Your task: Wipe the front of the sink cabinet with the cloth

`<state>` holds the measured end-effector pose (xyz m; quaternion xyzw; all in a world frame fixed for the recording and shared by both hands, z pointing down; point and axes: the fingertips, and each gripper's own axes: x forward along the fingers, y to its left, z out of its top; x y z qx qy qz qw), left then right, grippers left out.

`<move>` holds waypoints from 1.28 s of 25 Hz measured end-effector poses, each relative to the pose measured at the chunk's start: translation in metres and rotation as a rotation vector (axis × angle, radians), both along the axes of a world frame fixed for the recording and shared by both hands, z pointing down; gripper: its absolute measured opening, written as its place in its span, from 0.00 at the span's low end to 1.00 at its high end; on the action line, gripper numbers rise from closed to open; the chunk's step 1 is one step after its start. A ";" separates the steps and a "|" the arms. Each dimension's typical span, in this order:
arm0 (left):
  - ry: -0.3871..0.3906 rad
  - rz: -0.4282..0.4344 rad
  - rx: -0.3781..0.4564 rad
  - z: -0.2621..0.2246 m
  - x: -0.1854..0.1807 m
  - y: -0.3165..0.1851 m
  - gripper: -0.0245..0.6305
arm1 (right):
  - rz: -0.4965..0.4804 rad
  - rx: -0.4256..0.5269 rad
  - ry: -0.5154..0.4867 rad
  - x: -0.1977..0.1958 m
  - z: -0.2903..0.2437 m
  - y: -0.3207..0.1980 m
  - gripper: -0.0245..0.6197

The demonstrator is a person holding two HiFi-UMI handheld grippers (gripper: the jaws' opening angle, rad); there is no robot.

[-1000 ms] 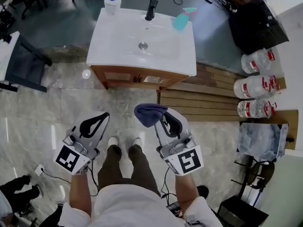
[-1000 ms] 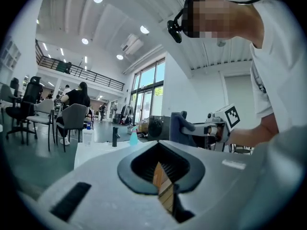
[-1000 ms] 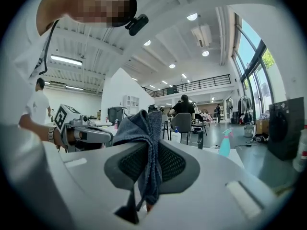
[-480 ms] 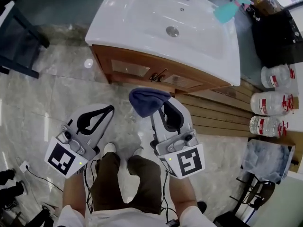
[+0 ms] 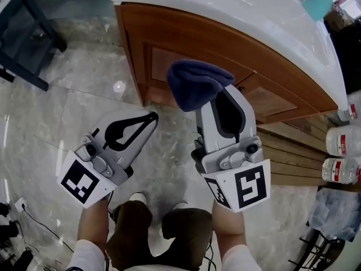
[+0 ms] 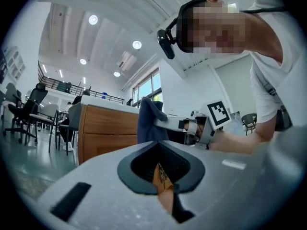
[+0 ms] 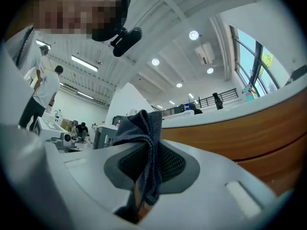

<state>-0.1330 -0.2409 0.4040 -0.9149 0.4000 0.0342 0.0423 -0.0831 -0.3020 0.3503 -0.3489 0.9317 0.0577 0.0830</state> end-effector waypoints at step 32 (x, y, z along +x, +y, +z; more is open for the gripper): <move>0.158 -0.109 0.140 0.074 -0.041 0.036 0.04 | -0.060 -0.097 -0.037 -0.131 0.014 -0.049 0.12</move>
